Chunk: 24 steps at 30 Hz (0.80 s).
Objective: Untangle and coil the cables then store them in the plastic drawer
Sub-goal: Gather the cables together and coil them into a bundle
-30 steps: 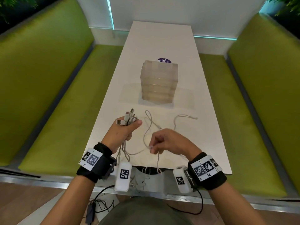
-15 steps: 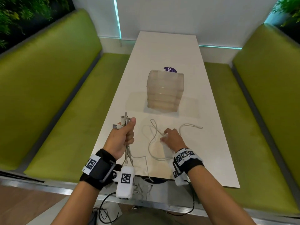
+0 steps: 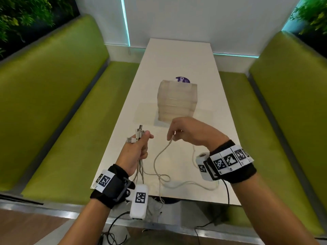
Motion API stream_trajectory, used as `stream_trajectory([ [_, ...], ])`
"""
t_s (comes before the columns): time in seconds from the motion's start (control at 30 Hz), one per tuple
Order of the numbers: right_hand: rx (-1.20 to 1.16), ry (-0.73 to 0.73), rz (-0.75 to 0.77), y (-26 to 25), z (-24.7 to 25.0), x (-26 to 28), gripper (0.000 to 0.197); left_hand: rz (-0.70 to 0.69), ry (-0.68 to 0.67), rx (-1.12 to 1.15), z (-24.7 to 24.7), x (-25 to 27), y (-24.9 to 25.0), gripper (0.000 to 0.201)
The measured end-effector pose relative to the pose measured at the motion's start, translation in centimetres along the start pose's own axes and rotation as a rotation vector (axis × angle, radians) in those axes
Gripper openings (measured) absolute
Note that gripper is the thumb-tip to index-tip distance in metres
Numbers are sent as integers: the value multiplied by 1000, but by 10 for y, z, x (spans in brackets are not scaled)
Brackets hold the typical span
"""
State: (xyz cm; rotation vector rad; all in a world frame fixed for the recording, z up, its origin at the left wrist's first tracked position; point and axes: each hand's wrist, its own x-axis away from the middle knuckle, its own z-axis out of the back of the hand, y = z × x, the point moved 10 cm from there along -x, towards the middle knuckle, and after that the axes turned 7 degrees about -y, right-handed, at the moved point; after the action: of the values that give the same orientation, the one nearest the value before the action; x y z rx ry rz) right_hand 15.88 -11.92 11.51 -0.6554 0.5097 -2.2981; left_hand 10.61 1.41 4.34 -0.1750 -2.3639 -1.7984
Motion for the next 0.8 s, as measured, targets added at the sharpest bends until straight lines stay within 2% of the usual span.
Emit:
stream_trajectory([
  [0.07, -100, -4, 66, -24, 6, 4, 21, -16, -65, -36, -15, 2, 4, 22],
  [0.13, -245, 75, 121, -40, 13, 7, 10, -30, -150, -56, -30, 4, 6, 19],
  [0.23, -454, 175, 190, -49, 16, 7, 9, -67, -194, -167, -37, 7, 11, 13],
  [0.3, -508, 203, 186, -46, 10, 4, 10, -83, -193, -206, -37, 6, 15, 7],
  [0.37, -550, 225, 163, -42, 5, 1, 15, -101, -197, -230, -35, 5, 16, 17],
  [0.47, -639, 295, 108, -26, 4, -1, 27, -118, -227, -294, -39, 8, 17, 12],
  [0.53, -744, 358, 55, -8, -1, 0, 21, -129, -222, -344, -39, 8, 16, 27],
  [0.6, -802, 276, 11, 7, -22, -2, 18, -143, -192, -382, -35, 7, 18, 35],
  [0.7, -700, -39, -31, 12, -86, -9, 43, -192, -173, -441, -31, 9, 24, 41],
  [0.73, -672, -88, -37, 10, -104, -11, 47, -211, -164, -453, -31, 9, 26, 42],
  [0.8, -701, -86, -46, 4, -126, -15, 36, -229, -136, -470, -30, 9, 29, 43],
])
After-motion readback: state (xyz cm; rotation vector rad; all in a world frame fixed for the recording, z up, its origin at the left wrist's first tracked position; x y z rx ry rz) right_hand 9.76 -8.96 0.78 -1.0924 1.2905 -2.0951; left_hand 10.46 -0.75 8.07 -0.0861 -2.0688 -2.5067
